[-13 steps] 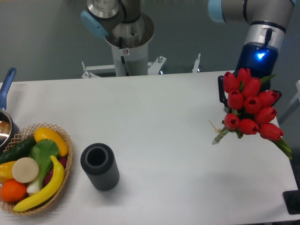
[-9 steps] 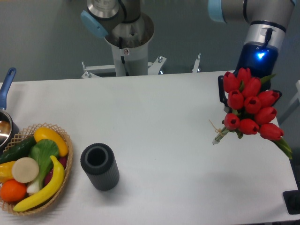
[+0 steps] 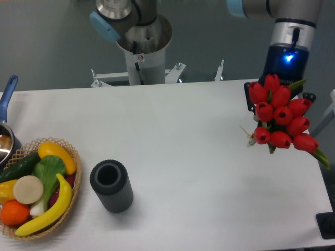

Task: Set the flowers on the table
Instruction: 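Lift the red tulip bunch held in the gripper slightly upward, then swing the held tulips over the table toward the black container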

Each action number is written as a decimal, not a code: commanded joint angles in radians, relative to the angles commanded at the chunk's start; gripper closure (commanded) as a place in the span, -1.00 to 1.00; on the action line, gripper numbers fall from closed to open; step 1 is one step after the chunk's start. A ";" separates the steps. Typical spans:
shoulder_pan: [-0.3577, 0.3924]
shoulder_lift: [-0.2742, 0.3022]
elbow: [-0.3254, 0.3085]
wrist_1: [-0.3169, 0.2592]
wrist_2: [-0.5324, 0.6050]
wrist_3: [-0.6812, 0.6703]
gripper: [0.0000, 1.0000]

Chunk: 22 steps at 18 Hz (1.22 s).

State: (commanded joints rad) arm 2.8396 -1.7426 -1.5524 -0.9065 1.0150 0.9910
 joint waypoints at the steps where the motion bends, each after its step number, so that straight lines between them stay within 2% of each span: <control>1: -0.026 0.000 0.000 0.001 0.067 0.000 0.11; 5: -0.130 -0.012 -0.002 0.005 0.348 -0.011 0.10; 8: -0.192 -0.044 -0.002 0.006 0.480 -0.011 0.10; 14: -0.331 -0.155 -0.002 0.012 0.772 -0.011 0.10; 18: -0.382 -0.231 0.006 0.015 0.875 -0.014 0.10; 22: -0.413 -0.290 0.008 0.018 0.912 -0.015 0.10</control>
State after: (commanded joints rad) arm 2.4269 -2.0324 -1.5447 -0.8882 1.9267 0.9756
